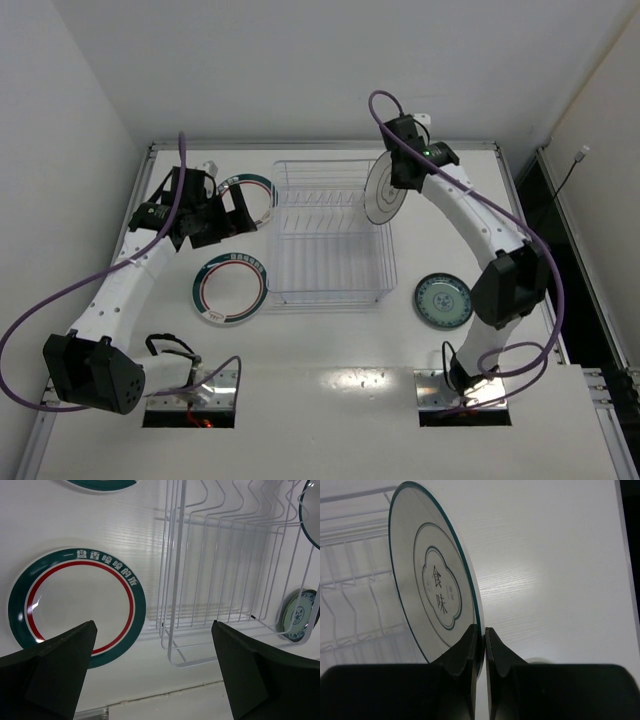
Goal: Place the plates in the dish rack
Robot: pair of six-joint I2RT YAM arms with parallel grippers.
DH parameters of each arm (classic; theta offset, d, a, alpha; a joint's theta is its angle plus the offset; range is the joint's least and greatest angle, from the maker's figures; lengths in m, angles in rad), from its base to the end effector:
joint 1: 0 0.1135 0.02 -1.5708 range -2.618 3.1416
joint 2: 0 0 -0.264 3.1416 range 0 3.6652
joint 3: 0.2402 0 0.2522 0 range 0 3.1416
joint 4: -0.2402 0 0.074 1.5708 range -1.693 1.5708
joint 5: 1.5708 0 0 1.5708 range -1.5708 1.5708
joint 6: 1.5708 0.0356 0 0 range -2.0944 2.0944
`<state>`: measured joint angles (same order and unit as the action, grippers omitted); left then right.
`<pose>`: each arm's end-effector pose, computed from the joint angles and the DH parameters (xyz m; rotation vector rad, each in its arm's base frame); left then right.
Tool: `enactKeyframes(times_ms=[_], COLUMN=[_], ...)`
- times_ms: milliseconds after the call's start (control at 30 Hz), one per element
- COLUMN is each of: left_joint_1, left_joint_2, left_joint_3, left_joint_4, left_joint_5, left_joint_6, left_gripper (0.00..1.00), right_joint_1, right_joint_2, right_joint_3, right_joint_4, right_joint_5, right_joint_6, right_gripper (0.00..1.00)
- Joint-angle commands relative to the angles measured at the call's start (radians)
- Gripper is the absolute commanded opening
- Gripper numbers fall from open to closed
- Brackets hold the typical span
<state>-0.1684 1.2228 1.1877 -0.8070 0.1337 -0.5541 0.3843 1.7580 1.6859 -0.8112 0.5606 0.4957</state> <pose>0.2453 -0.0465 0.3315 -0.4101 2.4282 -0.4860 0.3630 0.1264 0.3346 0.3623 2.2679 -0.2467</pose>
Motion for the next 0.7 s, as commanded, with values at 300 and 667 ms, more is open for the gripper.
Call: enactKeyframes(times_ms=[300,667], left_joint_1=[0.010,0.010], left_joint_2=[-0.028,-0.028], left_joint_3=[0.033,0.033], left_joint_4=[-0.020,-0.011], left_joint_5=[-0.006,0.012], left_joint_6=[0.023,0.014], left_gripper=[1.00,1.00], right_joint_1=[0.171,0.251], right_joint_2=[0.146,0.169], right_joint_3=[0.187,0.144], right_joint_4=[-0.121,-0.181], right_joint_5=[0.327,0.227], right_joint_6=[0.004,0.145], right_gripper=[0.00,0.24])
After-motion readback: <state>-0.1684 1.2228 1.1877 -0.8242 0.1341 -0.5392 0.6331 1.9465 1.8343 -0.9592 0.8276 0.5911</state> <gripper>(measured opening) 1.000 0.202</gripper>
